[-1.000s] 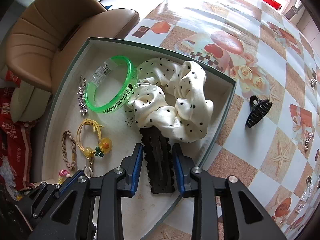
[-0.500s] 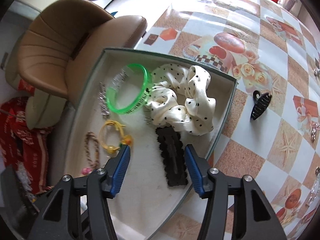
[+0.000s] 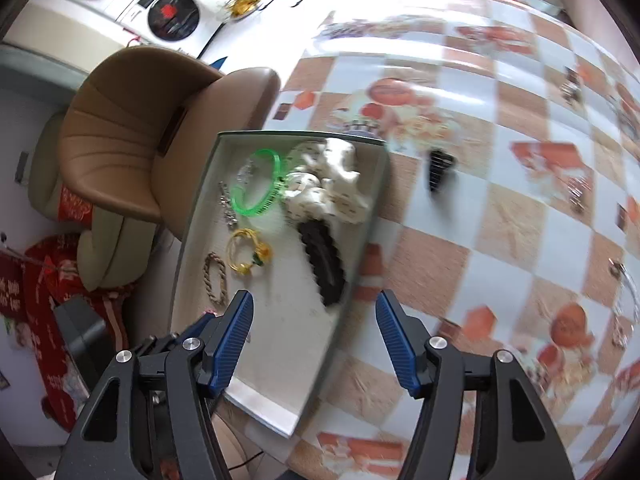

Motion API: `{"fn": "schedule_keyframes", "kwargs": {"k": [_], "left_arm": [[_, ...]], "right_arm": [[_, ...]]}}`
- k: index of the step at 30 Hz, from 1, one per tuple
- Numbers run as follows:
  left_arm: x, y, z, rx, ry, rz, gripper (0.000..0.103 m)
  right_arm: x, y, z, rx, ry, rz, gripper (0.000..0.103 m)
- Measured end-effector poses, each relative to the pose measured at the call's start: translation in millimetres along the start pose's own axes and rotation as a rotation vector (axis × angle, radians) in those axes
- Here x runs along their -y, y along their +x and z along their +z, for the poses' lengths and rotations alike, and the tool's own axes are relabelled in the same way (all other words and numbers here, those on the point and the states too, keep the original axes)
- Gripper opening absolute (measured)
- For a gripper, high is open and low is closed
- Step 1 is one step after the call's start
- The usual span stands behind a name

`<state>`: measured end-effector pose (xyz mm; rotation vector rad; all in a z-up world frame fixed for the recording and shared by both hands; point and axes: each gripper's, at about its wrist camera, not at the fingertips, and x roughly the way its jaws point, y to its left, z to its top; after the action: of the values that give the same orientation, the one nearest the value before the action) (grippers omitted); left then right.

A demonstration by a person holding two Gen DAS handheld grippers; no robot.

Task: Organize jewelry
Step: 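Open both tools to release the two clips into the tray, then grasp the small black claw clip with the left tool while the right tool grasps the silver bead earring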

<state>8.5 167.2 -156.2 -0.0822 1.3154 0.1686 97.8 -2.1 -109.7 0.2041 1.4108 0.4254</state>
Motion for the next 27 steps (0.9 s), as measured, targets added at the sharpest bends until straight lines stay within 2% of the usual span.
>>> {"fn": "schedule_keyframes", "kwargs": {"k": [1,2,3,10,12,13,17,23,27], "left_arm": [[0,-1,1,0.002,0.001,0.005,0.086],[1,-5,0,0.023,-0.002,0.019,0.101],[1,-9,1,0.045,0.004,0.024,0.101],[24,-23,14,0.062,0.11,0.012,0.101],[35,-27,21,0.073,0.137,0.003,0.1],[40,-30,24,0.081,0.15,-0.003,0.1],[71,-41,39,0.112,0.2,-0.065,0.1],[115,-52,54,0.116,0.197,-0.157,0.1],[138,-45,61,0.108,0.167,-0.167,0.1]], "right_arm": [[5,-6,-3,0.007,0.016,-0.003,0.067],[13,-12,-7,0.015,0.039,-0.007,0.067],[18,-18,-11,0.02,0.055,-0.011,0.067],[68,-46,-41,0.055,0.216,-0.052,0.068],[82,-51,-48,0.066,0.253,-0.062,0.074],[90,-55,-51,0.074,0.272,-0.068,0.078],[118,-66,-60,0.093,0.338,-0.088,0.078],[153,-76,-52,0.096,0.363,-0.128,0.078],[171,-80,-36,0.101,0.354,-0.139,0.078]]}}
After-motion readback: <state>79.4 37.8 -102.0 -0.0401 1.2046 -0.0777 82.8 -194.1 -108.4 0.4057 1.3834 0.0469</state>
